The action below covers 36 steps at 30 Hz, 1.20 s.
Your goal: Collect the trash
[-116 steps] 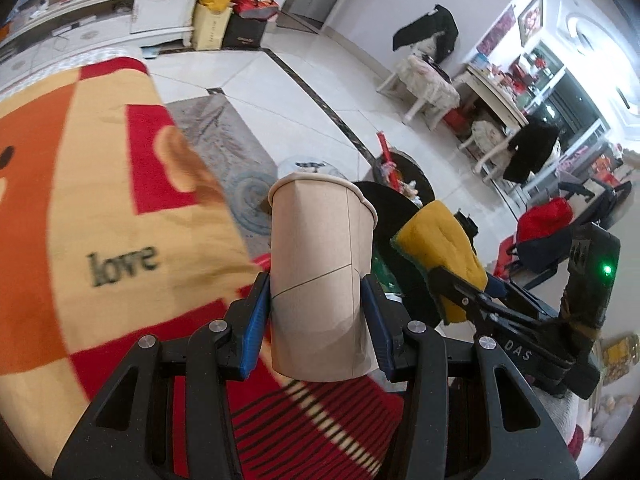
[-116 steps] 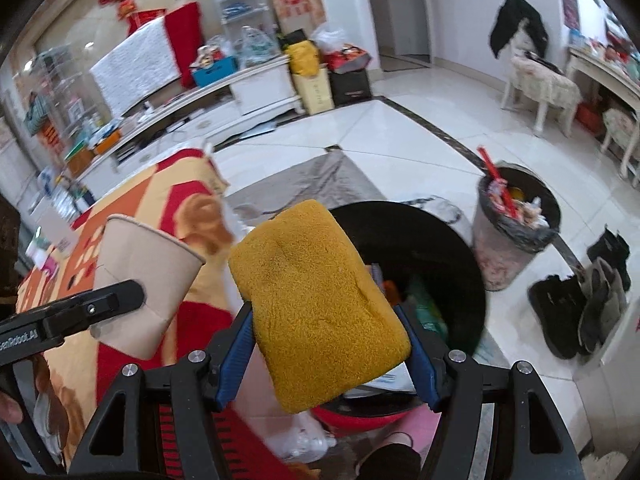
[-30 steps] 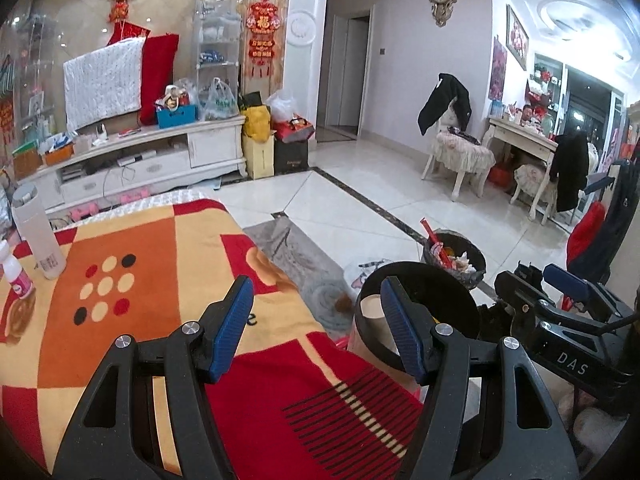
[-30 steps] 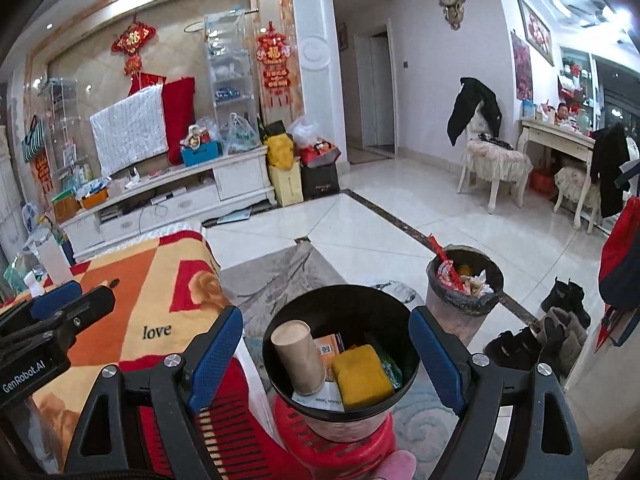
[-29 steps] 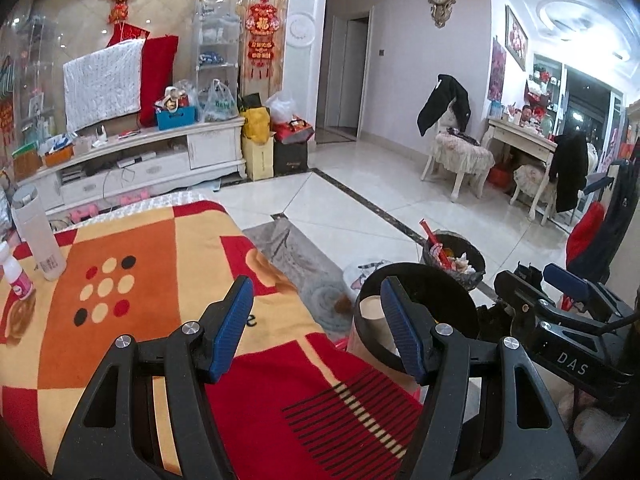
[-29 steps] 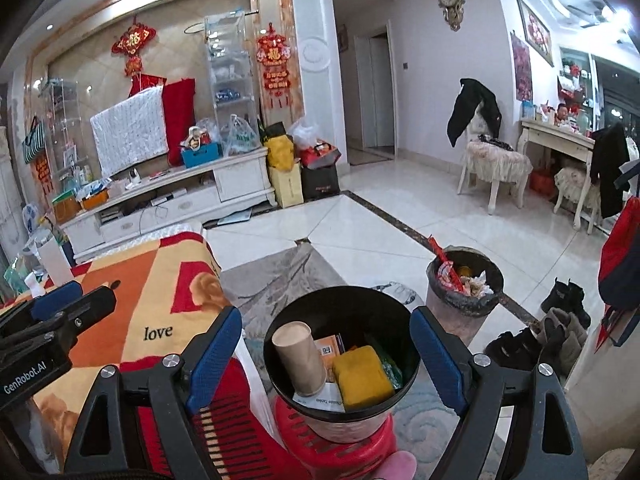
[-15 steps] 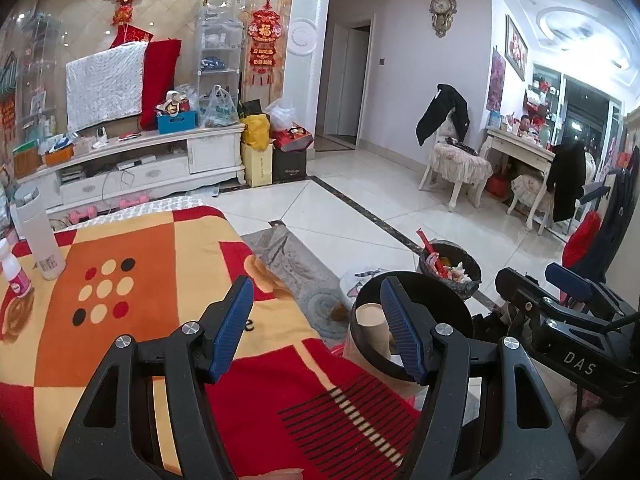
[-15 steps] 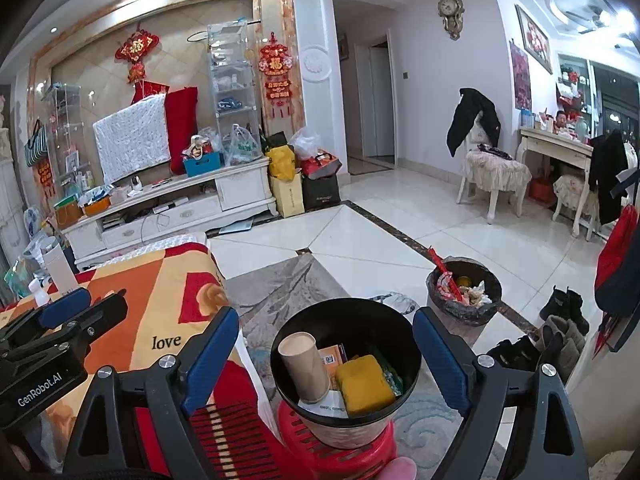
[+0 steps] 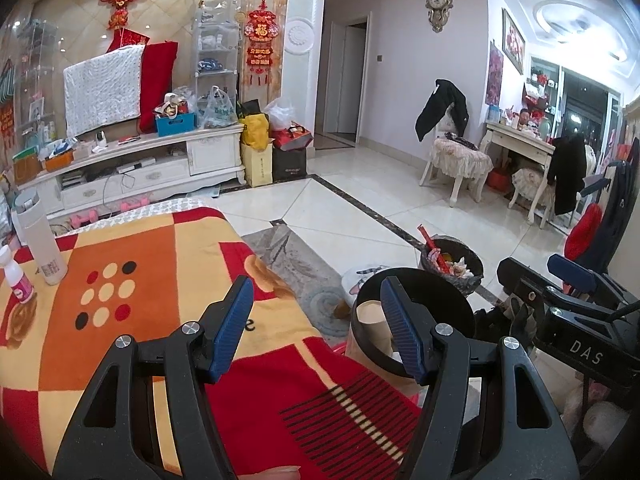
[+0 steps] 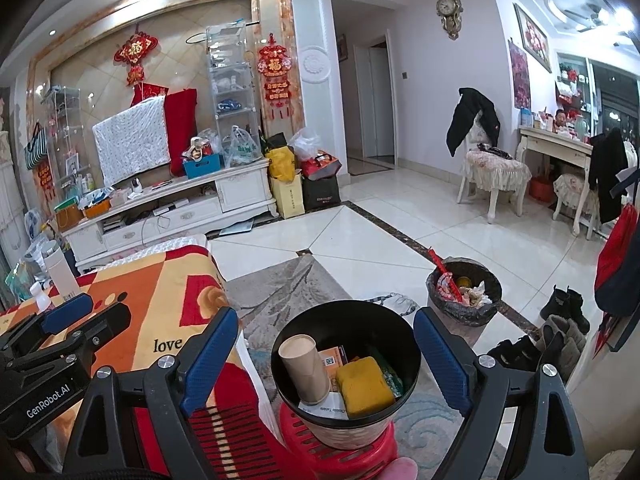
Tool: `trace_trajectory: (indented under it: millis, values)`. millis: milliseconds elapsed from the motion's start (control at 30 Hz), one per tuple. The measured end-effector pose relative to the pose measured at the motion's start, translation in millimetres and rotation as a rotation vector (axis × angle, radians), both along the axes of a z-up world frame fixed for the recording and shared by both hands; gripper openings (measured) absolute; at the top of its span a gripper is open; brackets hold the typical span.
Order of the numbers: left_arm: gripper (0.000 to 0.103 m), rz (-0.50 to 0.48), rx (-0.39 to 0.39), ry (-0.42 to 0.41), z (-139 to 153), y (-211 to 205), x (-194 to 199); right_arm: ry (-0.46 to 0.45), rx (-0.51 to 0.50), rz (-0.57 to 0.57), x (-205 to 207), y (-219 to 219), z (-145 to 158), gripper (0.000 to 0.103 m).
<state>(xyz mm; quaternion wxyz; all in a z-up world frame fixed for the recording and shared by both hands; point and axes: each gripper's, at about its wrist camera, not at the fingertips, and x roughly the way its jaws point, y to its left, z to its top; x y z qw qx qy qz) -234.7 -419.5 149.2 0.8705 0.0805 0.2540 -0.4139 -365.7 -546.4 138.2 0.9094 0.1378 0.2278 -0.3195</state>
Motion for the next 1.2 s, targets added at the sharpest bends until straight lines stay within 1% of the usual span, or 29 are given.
trace_trajectory:
  millis: [1200]
  values:
    - [0.065,-0.009,-0.002,0.027,-3.1,1.5,-1.0,0.018,0.011,0.003,3.5,2.0,-0.8,0.089]
